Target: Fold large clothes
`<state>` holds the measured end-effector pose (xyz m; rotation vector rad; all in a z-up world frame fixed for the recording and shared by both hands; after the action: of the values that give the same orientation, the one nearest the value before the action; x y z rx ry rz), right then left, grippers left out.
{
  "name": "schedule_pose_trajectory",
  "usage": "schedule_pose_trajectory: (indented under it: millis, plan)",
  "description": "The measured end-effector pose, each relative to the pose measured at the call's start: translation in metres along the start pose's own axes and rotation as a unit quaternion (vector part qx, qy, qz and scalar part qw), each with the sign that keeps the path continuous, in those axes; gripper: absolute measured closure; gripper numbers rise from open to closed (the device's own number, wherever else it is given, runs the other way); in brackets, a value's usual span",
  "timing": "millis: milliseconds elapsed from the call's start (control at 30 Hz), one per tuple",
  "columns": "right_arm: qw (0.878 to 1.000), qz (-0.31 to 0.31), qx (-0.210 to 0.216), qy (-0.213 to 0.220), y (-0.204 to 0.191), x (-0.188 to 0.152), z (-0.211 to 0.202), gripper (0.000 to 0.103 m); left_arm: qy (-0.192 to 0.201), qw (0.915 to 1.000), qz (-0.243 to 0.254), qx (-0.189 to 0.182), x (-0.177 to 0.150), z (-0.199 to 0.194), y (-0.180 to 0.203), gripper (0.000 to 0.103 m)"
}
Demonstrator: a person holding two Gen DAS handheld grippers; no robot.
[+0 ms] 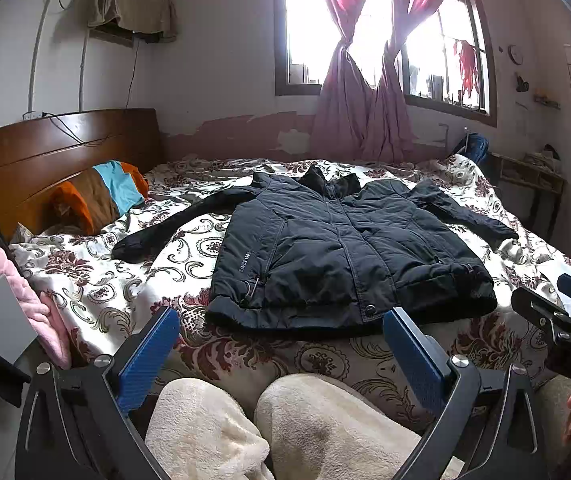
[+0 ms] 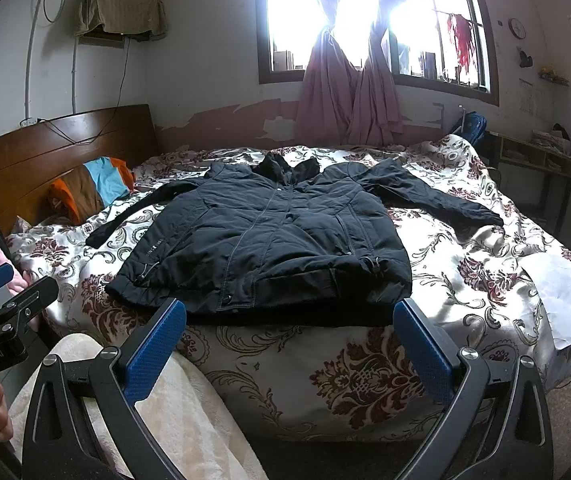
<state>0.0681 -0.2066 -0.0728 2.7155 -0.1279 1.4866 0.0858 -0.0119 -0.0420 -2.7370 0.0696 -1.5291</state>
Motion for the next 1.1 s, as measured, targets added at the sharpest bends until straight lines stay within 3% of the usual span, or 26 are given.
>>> schedule_pose_trajectory:
  millis: [833, 1100]
  plan:
    - [1.000, 0.001, 0.001, -0.002, -0.0005, -0.0008, 0.0008, 0.001, 0.000, 1.0000, -0.002, 0.000, -0.0004, 0.0000, -0.0009, 0.000]
    - [1.000, 0.007, 0.001, -0.016, -0.0019, -0.0089, 0.0087, 0.001, -0.018, 0.9998, -0.009, -0.003, -0.0049, 0.0080, -0.0039, 0.000]
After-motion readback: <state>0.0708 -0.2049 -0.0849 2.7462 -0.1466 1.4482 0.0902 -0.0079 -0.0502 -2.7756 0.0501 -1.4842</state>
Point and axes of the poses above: each gripper's, at about its wrist camera, not at the fingertips, and z roughly the way its jaws point, y to its right, x to its top, the point moved 10 cm from there along z, roughly the way its jaws point, and after that the axes turned 5 degrees about -y, right-handed, at the moved point
